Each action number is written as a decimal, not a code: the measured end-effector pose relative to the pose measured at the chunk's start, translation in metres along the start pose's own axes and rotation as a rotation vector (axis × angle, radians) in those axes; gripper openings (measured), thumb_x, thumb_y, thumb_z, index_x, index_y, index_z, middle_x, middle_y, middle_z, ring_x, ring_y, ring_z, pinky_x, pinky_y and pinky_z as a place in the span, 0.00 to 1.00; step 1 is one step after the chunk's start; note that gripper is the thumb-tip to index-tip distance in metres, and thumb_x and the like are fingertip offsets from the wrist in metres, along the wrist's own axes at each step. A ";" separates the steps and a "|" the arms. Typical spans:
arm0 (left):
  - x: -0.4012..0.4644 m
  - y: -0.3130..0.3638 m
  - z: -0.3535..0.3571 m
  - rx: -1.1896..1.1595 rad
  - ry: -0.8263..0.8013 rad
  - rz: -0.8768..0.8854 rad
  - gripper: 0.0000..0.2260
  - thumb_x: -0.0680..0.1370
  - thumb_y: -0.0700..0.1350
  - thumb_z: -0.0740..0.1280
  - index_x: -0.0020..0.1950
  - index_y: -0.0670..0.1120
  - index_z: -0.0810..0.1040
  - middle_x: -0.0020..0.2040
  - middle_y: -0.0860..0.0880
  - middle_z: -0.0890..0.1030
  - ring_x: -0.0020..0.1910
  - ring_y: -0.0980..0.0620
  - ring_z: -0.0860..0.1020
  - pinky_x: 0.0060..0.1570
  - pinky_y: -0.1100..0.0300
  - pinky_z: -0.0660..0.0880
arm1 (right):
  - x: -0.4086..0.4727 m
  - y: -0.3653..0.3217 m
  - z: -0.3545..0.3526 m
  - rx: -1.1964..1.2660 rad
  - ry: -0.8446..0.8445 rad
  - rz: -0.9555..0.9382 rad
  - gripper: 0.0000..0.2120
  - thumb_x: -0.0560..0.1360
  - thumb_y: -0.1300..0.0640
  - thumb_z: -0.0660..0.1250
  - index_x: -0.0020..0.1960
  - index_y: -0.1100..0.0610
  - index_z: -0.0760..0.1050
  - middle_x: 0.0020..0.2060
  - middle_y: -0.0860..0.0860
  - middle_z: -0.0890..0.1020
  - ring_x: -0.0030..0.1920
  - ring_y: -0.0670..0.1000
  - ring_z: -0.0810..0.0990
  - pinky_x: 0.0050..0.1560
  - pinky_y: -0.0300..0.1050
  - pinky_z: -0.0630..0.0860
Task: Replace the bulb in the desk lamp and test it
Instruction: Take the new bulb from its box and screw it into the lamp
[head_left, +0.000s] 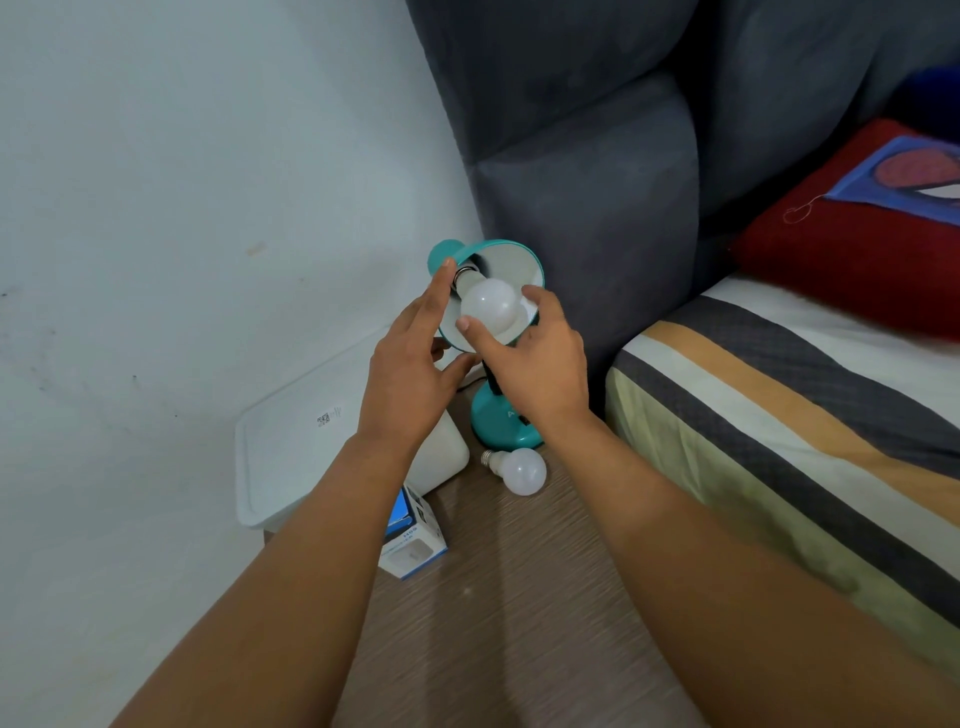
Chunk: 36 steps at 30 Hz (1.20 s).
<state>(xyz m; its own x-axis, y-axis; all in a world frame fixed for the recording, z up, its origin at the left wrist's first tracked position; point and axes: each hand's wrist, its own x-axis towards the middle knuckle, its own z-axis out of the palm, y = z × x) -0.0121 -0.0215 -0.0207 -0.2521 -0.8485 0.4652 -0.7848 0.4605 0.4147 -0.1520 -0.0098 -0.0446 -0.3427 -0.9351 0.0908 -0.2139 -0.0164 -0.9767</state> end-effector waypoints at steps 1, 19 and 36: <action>0.000 -0.001 0.000 0.006 0.001 -0.001 0.43 0.75 0.47 0.75 0.80 0.62 0.51 0.71 0.48 0.74 0.56 0.55 0.78 0.51 0.83 0.67 | -0.001 0.002 0.000 -0.019 -0.007 -0.029 0.42 0.64 0.26 0.69 0.72 0.44 0.64 0.54 0.52 0.83 0.55 0.53 0.82 0.56 0.55 0.81; 0.000 -0.001 -0.001 -0.035 0.001 0.000 0.43 0.75 0.45 0.76 0.79 0.63 0.53 0.68 0.49 0.77 0.54 0.58 0.76 0.51 0.81 0.69 | 0.004 -0.006 -0.004 -0.145 0.004 -0.096 0.33 0.72 0.34 0.69 0.71 0.49 0.69 0.58 0.52 0.83 0.58 0.55 0.81 0.56 0.56 0.80; 0.001 -0.002 0.002 0.028 -0.008 -0.004 0.45 0.75 0.47 0.76 0.78 0.66 0.48 0.72 0.50 0.74 0.60 0.54 0.79 0.52 0.82 0.66 | 0.005 -0.005 0.000 -0.148 -0.021 -0.008 0.34 0.73 0.26 0.58 0.64 0.52 0.74 0.51 0.51 0.84 0.53 0.54 0.82 0.52 0.56 0.81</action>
<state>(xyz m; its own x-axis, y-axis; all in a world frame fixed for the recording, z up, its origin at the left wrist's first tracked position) -0.0116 -0.0234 -0.0226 -0.2536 -0.8526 0.4570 -0.8015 0.4497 0.3942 -0.1529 -0.0139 -0.0395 -0.3215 -0.9423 0.0933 -0.3493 0.0264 -0.9366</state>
